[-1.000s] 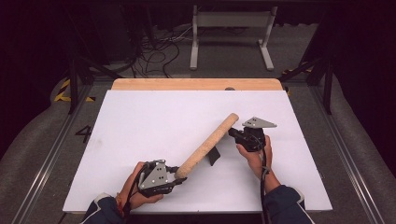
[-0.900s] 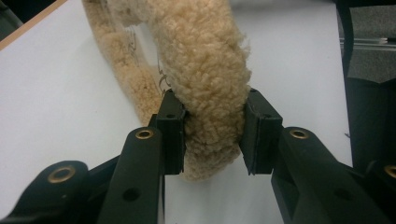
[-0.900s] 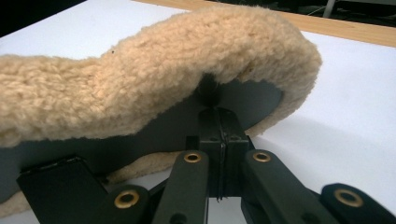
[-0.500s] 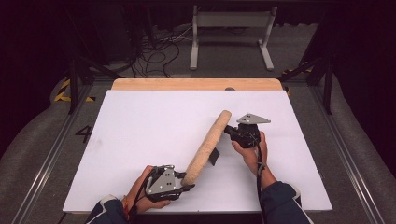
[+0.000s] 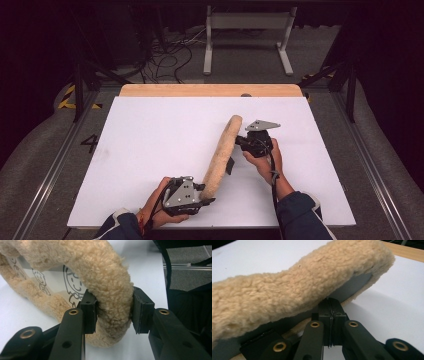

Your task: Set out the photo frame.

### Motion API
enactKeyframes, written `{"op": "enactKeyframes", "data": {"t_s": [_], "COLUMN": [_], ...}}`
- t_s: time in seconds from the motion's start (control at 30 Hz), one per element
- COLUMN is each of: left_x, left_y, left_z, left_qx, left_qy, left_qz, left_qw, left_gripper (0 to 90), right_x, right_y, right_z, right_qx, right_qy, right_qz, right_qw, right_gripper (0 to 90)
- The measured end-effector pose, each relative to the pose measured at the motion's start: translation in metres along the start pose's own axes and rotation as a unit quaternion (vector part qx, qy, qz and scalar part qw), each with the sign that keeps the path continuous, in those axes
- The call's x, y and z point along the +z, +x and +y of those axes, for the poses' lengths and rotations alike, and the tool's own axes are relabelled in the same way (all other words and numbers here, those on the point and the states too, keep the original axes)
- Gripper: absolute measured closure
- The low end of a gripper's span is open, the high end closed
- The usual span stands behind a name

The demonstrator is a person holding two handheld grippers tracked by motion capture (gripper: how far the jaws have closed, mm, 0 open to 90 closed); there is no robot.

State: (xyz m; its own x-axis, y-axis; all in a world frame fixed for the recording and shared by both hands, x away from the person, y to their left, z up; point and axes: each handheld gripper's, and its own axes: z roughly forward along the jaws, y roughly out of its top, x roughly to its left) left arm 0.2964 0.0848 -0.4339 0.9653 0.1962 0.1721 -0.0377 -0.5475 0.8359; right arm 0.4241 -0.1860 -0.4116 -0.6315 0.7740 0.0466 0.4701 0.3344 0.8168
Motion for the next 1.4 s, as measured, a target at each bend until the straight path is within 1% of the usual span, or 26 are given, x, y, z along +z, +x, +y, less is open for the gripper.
{"op": "enactKeyframes", "data": {"t_s": [0.07, 0.13, 0.2, 0.33, 0.43, 0.47, 0.57, 0.63, 0.67, 0.73, 0.77, 0.8, 0.83, 0.87, 0.9, 0.93, 1.03, 1.07, 1.13, 1.23, 1.3, 1.33, 1.4], "left_x": [0.001, 0.002, 0.004, 0.006, 0.005, 0.004, 0.001, -0.001, -0.003, -0.005, -0.007, -0.008, -0.009, -0.009, -0.009, -0.009, -0.008, -0.008, -0.007, -0.006, -0.005, -0.004, -0.002], "left_y": [0.001, 0.001, 0.001, 0.001, 0.001, 0.001, 0.001, 0.002, 0.002, 0.002, 0.002, 0.002, 0.003, 0.003, 0.003, 0.003, 0.002, 0.001, 0.001, 0.0, 0.0, -0.001, -0.002], "left_z": [0.0, 0.001, 0.002, 0.003, 0.003, 0.002, 0.0, -0.002, -0.003, -0.005, -0.006, -0.008, -0.008, -0.009, -0.009, -0.009, -0.008, -0.008, -0.007, -0.007, -0.006, -0.006, -0.005], "left_qx": [0.0, -0.003, -0.005, -0.003, -0.004, -0.003, -0.005, -0.007, -0.006, -0.007, -0.008, -0.01, -0.009, -0.011, -0.011, -0.012, -0.011, -0.012, -0.011, -0.011, -0.011, -0.011, -0.011], "left_qy": [-0.001, -0.001, -0.002, -0.004, -0.004, -0.002, -0.002, -0.002, -0.001, -0.001, -0.002, -0.001, -0.002, -0.001, -0.001, -0.001, -0.001, -0.001, -0.003, -0.001, -0.002, -0.001, -0.002], "left_qz": [0.001, 0.004, 0.002, 0.004, 0.004, 0.008, 0.007, 0.004, 0.004, 0.002, -0.002, -0.005, -0.006, -0.008, -0.008, -0.008, -0.004, -0.004, -0.003, -0.001, 0.001, 0.0, 0.002], "left_qw": [1.0, 1.0, 1.0, 1.0, 1.0, 1.0, 1.0, 1.0, 1.0, 1.0, 1.0, 0.9999, 0.9999, 0.9999, 0.9999, 0.9999, 0.9999, 0.9999, 0.9999, 0.9999, 0.9999, 0.9999, 0.9999], "left_gripper": [60.5, 60.2, 60.0, 58.9, 58.8, 58.8, 59.5, 60.2, 60.7, 60.8, 61.1, 61.7, 62.3, 62.3, 62.4, 62.4, 62.3, 62.3, 62.4, 62.3, 62.3, 62.3, 62.2], "right_x": [0.001, 0.005, 0.007, 0.01, 0.01, 0.009, 0.004, -0.002, -0.006, -0.015, -0.019, -0.025, -0.031, -0.035, -0.035, -0.039, -0.049, -0.051, -0.052, -0.051, -0.047, -0.047, -0.041], "right_y": [0.0, 0.001, 0.002, 0.003, 0.003, 0.003, 0.003, 0.004, 0.005, 0.005, 0.005, 0.006, 0.007, 0.008, 0.008, 0.01, 0.016, 0.019, 0.025, 0.033, 0.037, 0.037, 0.04], "right_z": [0.001, 0.004, 0.005, 0.004, 0.004, 0.004, 0.003, 0.003, 0.004, 0.007, 0.008, 0.011, 0.013, 0.015, 0.015, 0.017, 0.023, 0.025, 0.029, 0.033, 0.035, 0.035, 0.036], "right_qx": [0.0, -0.002, -0.009, -0.006, -0.008, -0.006, 0.0, 0.008, 0.014, 0.03, 0.033, 0.042, 0.049, 0.056, 0.056, 0.063, 0.082, 0.086, 0.096, 0.105, 0.116, 0.116, 0.125], "right_qy": [0.004, 0.012, 0.019, 0.025, 0.028, 0.03, 0.037, 0.041, 0.043, 0.039, 0.037, 0.032, 0.03, 0.028, 0.028, 0.027, 0.022, 0.025, 0.029, 0.04, 0.05, 0.05, 0.059], "right_qz": [0.0, 0.006, 0.006, 0.013, 0.013, 0.017, 0.022, 0.025, 0.023, 0.026, 0.028, 0.037, 0.041, 0.042, 0.042, 0.046, 0.063, 0.068, 0.077, 0.081, 0.075, 0.075, 0.072], "right_qw": [1.0, 0.9999, 0.9998, 0.9996, 0.9995, 0.9994, 0.9991, 0.9988, 0.9987, 0.9984, 0.9984, 0.9979, 0.9975, 0.9972, 0.9972, 0.9966, 0.9944, 0.9937, 0.9919, 0.9904, 0.9891, 0.9891, 0.9878], "right_gripper": [89.5, 89.7, 89.6, 89.5, 87.8, 86.5, 82.8, 79.2, 75.8, 73.2, 72.8, 71.0, 66.8, 64.9, 64.9, 63.4, 56.3, 53.3, 48.2, 41.7, 39.2, 39.2, 37.4]}}
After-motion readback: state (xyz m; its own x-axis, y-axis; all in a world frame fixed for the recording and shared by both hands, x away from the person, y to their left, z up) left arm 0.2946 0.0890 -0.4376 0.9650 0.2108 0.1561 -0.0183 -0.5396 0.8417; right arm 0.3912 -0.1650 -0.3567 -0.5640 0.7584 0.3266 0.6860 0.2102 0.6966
